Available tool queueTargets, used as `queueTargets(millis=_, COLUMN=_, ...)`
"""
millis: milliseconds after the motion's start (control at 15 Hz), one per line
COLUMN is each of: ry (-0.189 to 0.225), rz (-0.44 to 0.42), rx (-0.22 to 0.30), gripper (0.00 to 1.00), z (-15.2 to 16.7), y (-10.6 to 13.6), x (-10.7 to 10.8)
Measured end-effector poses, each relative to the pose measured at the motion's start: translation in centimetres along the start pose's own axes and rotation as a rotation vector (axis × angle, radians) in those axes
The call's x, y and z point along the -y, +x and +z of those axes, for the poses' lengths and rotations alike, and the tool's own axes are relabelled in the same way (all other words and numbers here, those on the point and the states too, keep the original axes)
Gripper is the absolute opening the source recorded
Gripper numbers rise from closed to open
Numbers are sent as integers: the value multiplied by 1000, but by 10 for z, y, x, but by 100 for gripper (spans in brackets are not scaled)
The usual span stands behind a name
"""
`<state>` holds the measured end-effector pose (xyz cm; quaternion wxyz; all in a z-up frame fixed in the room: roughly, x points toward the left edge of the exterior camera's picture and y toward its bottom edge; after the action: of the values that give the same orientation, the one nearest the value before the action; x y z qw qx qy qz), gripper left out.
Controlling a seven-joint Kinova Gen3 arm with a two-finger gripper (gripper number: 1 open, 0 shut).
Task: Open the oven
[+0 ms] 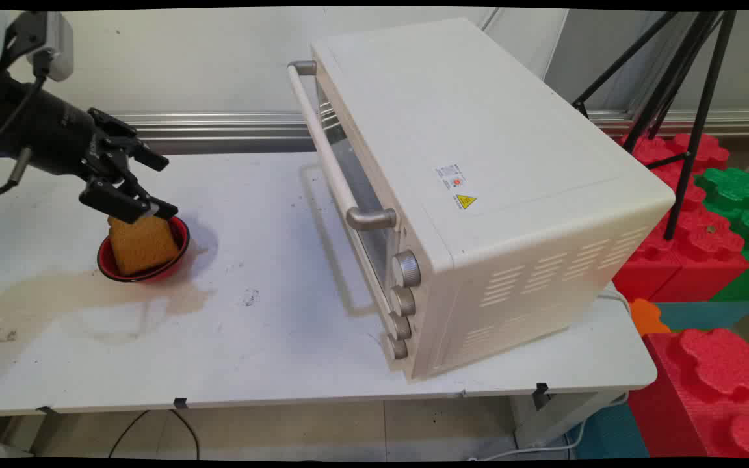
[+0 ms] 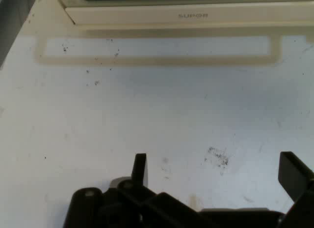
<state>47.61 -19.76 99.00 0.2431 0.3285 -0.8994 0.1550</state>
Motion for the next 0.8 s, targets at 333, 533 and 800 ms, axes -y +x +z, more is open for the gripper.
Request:
queueTargets(millis=333, ry=2, rz=-7, rx=-17, gripper=100, z=-18, y=14, x=-2)
queueTargets(millis=533, ry=3, rz=-4, rx=-39, gripper=100, z=-32, y=32, x=1)
queueTargets(millis=800, ry=0, rz=-2, rx=-64, gripper=100, z=-39, y=55, x=7)
